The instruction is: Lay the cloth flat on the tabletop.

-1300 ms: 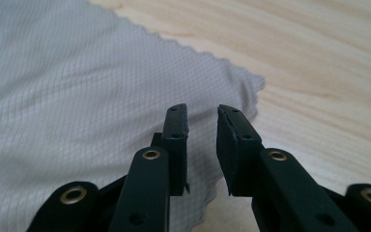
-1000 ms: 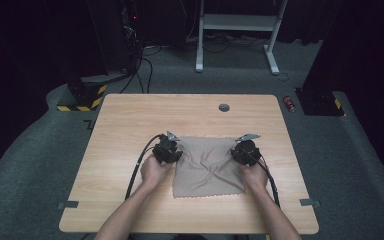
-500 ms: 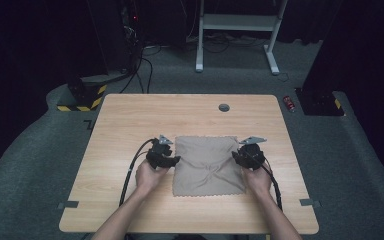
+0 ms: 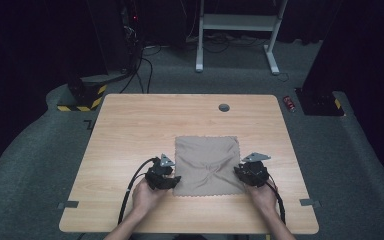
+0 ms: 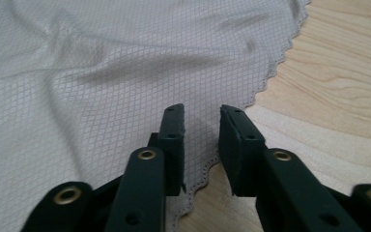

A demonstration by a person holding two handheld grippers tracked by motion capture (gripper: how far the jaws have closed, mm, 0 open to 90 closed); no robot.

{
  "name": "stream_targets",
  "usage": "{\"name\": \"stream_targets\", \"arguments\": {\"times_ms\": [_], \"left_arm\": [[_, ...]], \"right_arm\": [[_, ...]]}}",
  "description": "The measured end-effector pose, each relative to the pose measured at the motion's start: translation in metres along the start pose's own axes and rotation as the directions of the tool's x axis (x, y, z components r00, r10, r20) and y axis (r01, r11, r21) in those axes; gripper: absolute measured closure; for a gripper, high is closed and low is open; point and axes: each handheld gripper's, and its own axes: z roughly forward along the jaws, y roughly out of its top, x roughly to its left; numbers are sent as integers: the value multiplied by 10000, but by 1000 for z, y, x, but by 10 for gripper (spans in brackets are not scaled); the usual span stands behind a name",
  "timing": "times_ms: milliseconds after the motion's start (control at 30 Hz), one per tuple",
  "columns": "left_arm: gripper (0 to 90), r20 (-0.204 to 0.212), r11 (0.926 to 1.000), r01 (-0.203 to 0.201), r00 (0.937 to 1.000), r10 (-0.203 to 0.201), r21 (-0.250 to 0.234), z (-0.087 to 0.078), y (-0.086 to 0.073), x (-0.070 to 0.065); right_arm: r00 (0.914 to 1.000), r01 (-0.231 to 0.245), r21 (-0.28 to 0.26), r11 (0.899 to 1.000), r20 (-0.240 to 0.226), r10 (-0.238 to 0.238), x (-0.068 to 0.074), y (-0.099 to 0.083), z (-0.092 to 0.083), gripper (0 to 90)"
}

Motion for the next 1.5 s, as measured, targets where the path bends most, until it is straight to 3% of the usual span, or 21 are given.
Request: {"name": "stream_targets", "arguments": {"times_ms": [67, 167, 300, 467, 633, 700, 800, 1000, 1067, 1100, 1233, 1367, 1500], "left_arm": [[534, -140, 9998, -197, 9997, 196, -60, 0, -1, -2], [519, -65, 9998, -132, 9999, 131, -138, -1, -3, 1], [518, -156, 9999, -53, 9999, 52, -115, -2, -5, 0], [504, -75, 10000, -13, 10000, 13, 5, -8, -9, -7], [510, 28, 9989, -256, 9997, 258, -398, -18, -15, -17], [518, 91, 9984, -281, 9995, 286, -489, -21, -17, -21], [547, 86, 9990, -291, 9995, 294, -341, -22, -20, -22], [613, 277, 9996, 53, 9996, -46, -269, -19, -25, -20], [642, 320, 9997, 46, 9995, -38, -251, -19, -25, -21], [658, 222, 9995, -256, 9994, 260, -181, -20, -25, -21], [770, 396, 9991, -382, 9985, 389, -190, -20, -26, -21], [878, 693, 9992, -339, 9970, 354, -228, -19, -26, -20], [897, 1020, 9996, -129, 9947, 155, -264, -21, -29, -16]], "right_arm": [[9999, 114, -7, 9999, -38, -114, -1, 0, 0, 740], [9996, 128, 30, 9999, 240, -129, -6, 0, 0, 739], [9997, -52, 96, 9999, 255, 50, -11, 1, -1, 718], [9998, -26, -55, 10000, 176, 27, -5, -3, -9, 691], [9997, 217, -487, 9986, -101, -222, 6, -11, -29, 703], [9993, 258, -703, 9972, -267, -278, 11, -17, -38, 750], [9967, 490, -975, 9940, -596, -550, 21, -29, -47, 811], [9910, 933, -545, 9941, -916, -980, 36, -37, -39, 792], [9889, 979, -399, 9944, -1086, -1017, 41, -37, -35, 770], [9867, 1148, -315, 9929, -1123, -1177, 42, -37, -34, 757], [9860, 1238, -293, 9919, -1087, -1263, 45, -40, -36, 767], [9825, 1512, -426, 9876, -1038, -1549, 49, -45, -39, 853], [9777, 1891, -322, 9814, -868, -1913, 54, -44, -40, 888]]}}
